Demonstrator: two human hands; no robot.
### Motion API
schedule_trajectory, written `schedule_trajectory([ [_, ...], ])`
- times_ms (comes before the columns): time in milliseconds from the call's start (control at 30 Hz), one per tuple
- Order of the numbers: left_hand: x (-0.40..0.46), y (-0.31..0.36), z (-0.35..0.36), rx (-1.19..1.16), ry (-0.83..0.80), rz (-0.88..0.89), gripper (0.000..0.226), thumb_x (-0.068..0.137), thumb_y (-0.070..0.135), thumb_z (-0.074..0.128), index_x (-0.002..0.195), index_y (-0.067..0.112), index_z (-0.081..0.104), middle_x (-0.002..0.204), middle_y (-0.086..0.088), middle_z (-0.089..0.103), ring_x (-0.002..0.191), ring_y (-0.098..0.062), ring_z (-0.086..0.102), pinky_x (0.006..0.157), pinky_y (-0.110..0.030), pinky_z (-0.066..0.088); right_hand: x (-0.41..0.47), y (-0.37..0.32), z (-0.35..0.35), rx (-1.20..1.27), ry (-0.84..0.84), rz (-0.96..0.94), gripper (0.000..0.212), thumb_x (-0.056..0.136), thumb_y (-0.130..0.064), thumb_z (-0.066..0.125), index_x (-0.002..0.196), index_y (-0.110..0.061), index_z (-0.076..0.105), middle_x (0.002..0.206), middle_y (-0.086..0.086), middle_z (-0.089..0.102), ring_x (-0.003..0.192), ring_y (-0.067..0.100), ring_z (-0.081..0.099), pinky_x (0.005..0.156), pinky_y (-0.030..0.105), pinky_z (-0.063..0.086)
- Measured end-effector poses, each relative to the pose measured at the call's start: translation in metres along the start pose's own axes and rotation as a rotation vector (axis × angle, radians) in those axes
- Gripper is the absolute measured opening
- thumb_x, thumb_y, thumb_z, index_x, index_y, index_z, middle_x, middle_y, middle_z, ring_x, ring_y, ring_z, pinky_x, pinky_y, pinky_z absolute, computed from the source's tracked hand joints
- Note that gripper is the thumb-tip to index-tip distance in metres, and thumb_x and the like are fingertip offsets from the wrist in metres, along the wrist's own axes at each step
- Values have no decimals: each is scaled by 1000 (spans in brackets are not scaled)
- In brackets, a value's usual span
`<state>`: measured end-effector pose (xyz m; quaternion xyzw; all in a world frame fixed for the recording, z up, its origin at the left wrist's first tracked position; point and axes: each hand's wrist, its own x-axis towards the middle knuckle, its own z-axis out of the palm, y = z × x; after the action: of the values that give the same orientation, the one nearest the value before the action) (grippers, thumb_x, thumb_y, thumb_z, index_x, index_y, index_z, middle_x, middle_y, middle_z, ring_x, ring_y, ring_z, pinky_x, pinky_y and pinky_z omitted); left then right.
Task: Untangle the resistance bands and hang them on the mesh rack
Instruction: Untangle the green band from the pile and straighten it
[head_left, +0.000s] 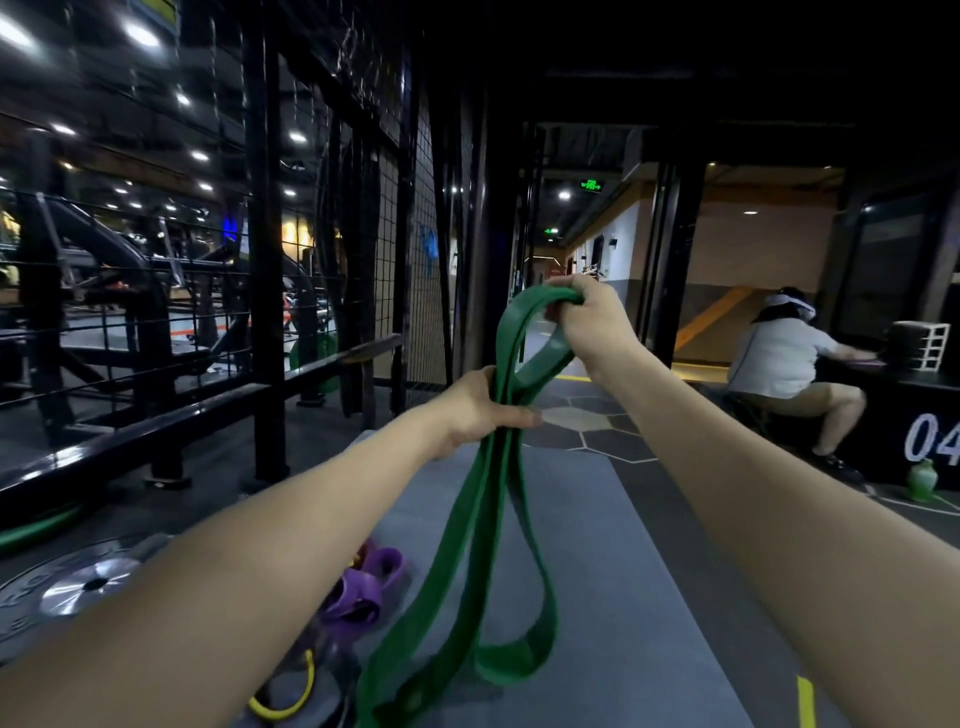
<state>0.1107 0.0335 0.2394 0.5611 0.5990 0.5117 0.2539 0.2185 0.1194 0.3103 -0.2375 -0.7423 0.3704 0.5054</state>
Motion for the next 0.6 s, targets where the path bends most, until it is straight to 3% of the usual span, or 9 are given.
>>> schedule_trajectory([
  [67, 1, -3, -3, 53, -17, -8, 43, 76, 10, 75, 115, 8, 58, 99, 0, 67, 87, -11, 63, 75, -13, 51, -3, 4, -9, -362, -16, -121, 53, 81, 12, 44, 127, -16, 52, 113, 8, 58, 98, 21, 56, 65, 24, 46],
  [133, 3, -5, -4, 119, -17, -49, 43, 74, 16, 77, 113, 12, 59, 104, -1, 67, 97, -16, 62, 89, -25, 50, -11, 1, -11, -631, -60, -315, 66, 78, 14, 46, 134, -21, 47, 123, 6, 52, 110, 23, 52, 80, 31, 50],
  [267, 4, 2, -5, 173, -15, -73, 24, 75, 19, 76, 93, 23, 59, 94, 3, 64, 98, -17, 59, 95, -30, 44, -22, 2, -5, -1094, -178, -600, 49, 90, -6, 50, 134, -27, 47, 130, 4, 48, 116, 27, 45, 82, 44, 50],
  [400, -1, 7, -8, 164, 23, -63, 22, 76, 12, 74, 84, 24, 57, 84, 4, 63, 86, -15, 60, 78, -25, 49, -19, -2, -5, -1163, -107, -630, 39, 95, -9, 42, 129, -24, 53, 118, 9, 56, 105, 34, 55, 73, 42, 47],
  [533, -8, -1, -8, 238, 45, -72, 43, 73, 9, 73, 107, 21, 49, 87, 4, 59, 80, -11, 57, 66, -19, 47, -15, -10, -7, -1053, -9, -568, 39, 90, 1, 39, 118, -15, 60, 97, 11, 58, 88, 36, 60, 64, 32, 37],
  [600, -12, -7, -7, 238, 57, -89, 48, 73, 8, 71, 113, 19, 47, 84, 3, 57, 74, -10, 56, 66, -21, 48, -13, -10, -11, -1016, 28, -519, 38, 87, 6, 39, 112, -10, 62, 92, 13, 61, 81, 35, 60, 64, 33, 44],
])
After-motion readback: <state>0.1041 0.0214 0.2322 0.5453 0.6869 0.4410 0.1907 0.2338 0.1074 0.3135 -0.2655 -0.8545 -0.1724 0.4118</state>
